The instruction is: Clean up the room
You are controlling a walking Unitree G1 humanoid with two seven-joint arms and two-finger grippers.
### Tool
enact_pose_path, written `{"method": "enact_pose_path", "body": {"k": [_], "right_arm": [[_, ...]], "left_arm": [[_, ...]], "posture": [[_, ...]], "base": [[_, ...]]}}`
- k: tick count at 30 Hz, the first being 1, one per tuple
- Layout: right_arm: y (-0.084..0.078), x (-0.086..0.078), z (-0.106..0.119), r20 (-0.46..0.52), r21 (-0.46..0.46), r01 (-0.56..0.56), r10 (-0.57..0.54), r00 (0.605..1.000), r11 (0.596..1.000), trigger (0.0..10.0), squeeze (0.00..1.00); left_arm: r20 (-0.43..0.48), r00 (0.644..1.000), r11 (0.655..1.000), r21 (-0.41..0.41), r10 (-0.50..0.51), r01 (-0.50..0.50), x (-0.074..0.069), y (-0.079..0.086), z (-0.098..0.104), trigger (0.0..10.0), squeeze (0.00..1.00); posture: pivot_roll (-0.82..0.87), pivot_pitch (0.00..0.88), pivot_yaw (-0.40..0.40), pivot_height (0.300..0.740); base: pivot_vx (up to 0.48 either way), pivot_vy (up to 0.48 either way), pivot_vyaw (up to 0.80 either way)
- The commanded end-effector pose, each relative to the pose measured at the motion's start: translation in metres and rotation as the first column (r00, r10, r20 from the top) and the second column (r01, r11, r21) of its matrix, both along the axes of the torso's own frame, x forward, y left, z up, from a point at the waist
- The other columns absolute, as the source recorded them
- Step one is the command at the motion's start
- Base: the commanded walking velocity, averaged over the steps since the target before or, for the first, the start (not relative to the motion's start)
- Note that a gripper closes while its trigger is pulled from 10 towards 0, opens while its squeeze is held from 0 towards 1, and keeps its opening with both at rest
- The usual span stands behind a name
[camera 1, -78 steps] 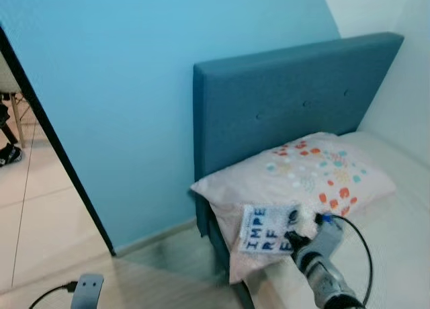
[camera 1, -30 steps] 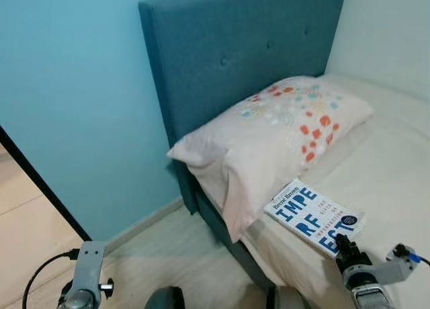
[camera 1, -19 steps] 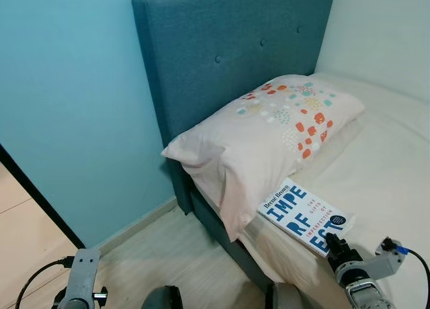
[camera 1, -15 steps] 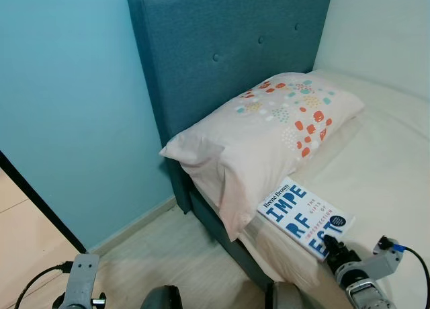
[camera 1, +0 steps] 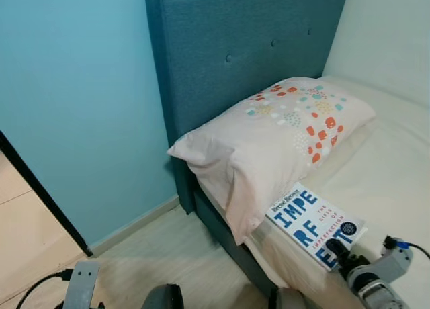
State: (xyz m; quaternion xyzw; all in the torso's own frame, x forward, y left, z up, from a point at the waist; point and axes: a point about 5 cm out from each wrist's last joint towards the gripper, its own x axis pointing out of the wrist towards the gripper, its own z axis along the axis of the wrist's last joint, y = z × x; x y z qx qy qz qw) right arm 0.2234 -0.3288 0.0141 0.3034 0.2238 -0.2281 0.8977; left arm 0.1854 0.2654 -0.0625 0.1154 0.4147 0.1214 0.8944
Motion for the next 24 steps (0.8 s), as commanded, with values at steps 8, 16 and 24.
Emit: {"method": "enact_pose_path", "body": {"k": [8, 16, 24], "right_arm": [[-0.011, 0.022, 0.08, 0.294, -0.226, 0.144, -0.073, 0.953, 0.963, 10.0, 0.0], [0.095, 0.074, 0.148, 0.67, -0.265, -0.292, 0.393, 0.63, 0.919, 10.0, 0.0], [0.157, 0.08, 0.129, 0.602, -0.285, -0.523, 0.575, 0.554, 0.803, 10.0, 0.0]], "left_arm": [[-0.084, 0.996, 0.999, -0.038, -0.015, 0.012, -0.02, -0.007, -0.013, 10.0, 0.0], [-0.113, 0.989, 0.995, -0.022, 0.098, -0.101, -0.021, -0.003, -0.013, 10.0, 0.0], [-0.045, 0.997, 0.998, -0.019, 0.063, -0.064, -0.002, -0.006, -0.005, 10.0, 0.0]], "posture": [[0.0, 0.054, -0.004, 0.546], [0.03, 0.032, 0.001, 0.576], [0.04, 0.019, -0.006, 0.601]], "base": [[0.0, 0.0, 0.0], [-0.06, 0.0, 0.0], [-0.237, 0.0, 0.0]]}}
